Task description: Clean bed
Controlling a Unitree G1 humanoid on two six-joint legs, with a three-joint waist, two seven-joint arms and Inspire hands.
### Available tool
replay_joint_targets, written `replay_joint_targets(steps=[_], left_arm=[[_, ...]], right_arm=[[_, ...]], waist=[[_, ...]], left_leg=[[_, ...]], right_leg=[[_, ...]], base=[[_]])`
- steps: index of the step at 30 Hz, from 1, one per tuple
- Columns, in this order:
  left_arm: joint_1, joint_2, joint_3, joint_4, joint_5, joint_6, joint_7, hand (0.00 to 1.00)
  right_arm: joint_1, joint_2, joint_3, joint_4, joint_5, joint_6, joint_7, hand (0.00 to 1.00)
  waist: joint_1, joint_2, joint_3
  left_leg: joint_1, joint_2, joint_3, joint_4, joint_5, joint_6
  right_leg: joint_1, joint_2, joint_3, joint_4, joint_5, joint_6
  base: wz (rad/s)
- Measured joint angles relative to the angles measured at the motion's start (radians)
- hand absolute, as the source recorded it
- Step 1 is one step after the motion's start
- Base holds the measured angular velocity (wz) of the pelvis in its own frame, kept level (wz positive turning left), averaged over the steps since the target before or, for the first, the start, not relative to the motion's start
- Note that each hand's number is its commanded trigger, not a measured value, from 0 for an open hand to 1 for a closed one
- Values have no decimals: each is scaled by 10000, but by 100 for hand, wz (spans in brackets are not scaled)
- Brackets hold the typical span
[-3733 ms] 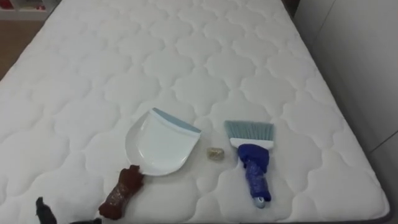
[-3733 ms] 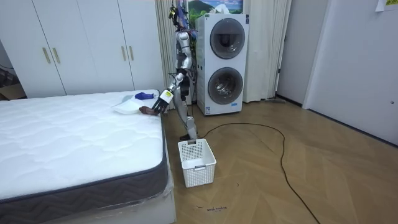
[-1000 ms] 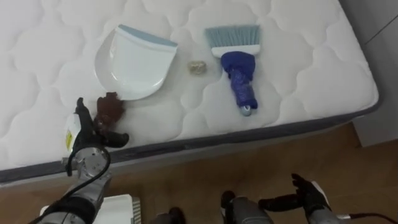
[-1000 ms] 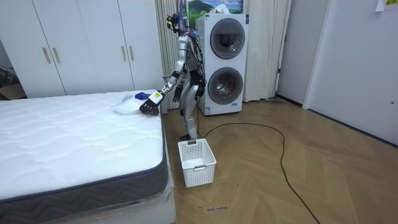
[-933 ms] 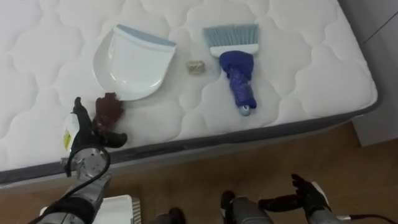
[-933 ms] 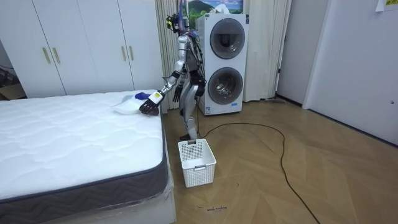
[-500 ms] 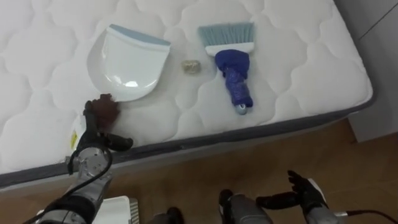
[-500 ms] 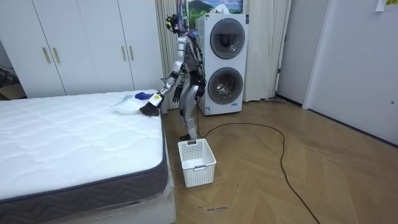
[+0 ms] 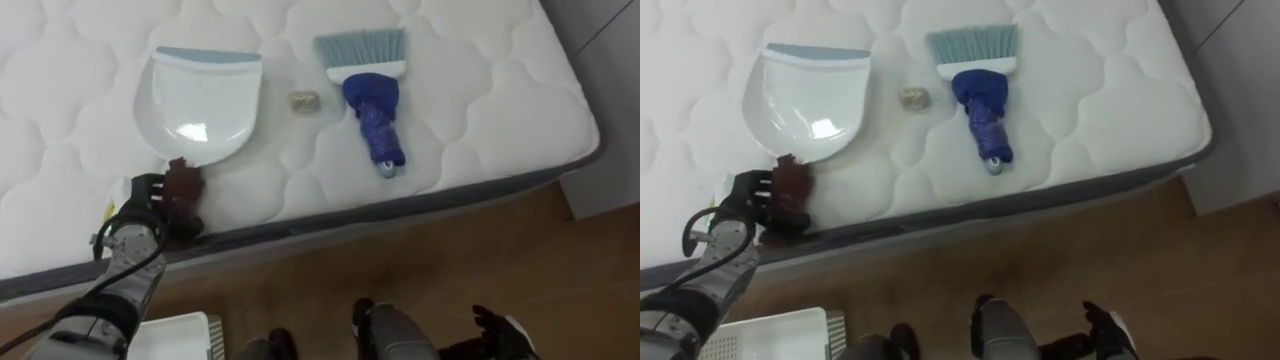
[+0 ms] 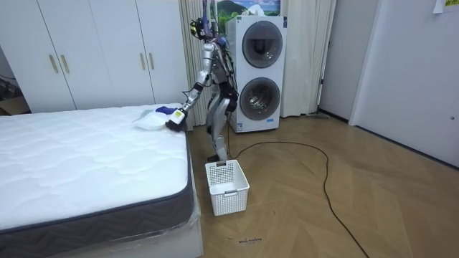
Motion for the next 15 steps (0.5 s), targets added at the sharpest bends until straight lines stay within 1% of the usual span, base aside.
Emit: replay_joint_targets(steps=[3, 8, 12, 15], left_arm=[[-2, -81, -256, 44, -31, 64, -48, 100], [-17, -107, -270, 52, -154, 213, -73, 100], [-18, -136, -260, 233, -150, 239, -74, 100], [-18, -162, -319, 363, -149, 241, -45, 100]], right_arm=[[30, -22, 70, -205, 3, 94, -13, 0], [68, -52, 166, -388, -3, 167, -103, 0], [197, -65, 165, -714, -47, 186, -132, 0], [261, -71, 173, -751, -1, 198, -204, 0]], waist=[[-17, 3, 2], [-81, 3, 0], [-236, 3, -1], [-257, 3, -1]], left_leg=[[-185, 22, -2, 199, -82, 5], [-232, 13, -4, 373, -168, 7], [-320, 7, 4, 447, -178, 17], [-315, 9, 51, 451, -177, 17]], right_leg=[[-173, -2, 0, 175, -77, 1], [-221, -50, -9, 375, -176, -7], [-317, -76, -2, 472, -190, -9], [-342, -89, 11, 499, -190, -13]], base=[[0], [0], [0], [-2]])
